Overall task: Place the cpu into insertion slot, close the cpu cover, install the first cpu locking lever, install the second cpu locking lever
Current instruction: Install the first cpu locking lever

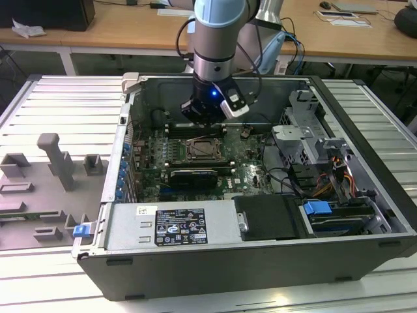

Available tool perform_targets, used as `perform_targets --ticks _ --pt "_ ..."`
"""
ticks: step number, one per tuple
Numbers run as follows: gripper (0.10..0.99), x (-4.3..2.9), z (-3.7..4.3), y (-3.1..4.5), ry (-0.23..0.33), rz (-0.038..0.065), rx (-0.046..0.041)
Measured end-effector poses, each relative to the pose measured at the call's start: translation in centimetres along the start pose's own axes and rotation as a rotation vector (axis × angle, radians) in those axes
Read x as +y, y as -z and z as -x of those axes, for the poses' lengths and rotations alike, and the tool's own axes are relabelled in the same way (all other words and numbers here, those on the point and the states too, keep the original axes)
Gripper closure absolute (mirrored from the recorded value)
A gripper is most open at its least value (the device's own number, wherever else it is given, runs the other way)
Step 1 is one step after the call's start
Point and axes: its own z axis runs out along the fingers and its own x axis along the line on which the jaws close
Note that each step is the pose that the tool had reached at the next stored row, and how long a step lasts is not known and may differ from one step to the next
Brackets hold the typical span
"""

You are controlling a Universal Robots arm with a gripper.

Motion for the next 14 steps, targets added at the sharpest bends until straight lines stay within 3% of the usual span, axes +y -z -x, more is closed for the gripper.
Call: perform_targets --ticks 6,10,14 --pt "0.980 -0.12 0.45 -0.77 0.000 0.000 0.0000" --pt "0.980 -0.13 0.49 -0.78 0.000 0.000 0.0000" --pt "0.980 -0.13 0.51 -0.80 0.000 -0.008 0.0005"
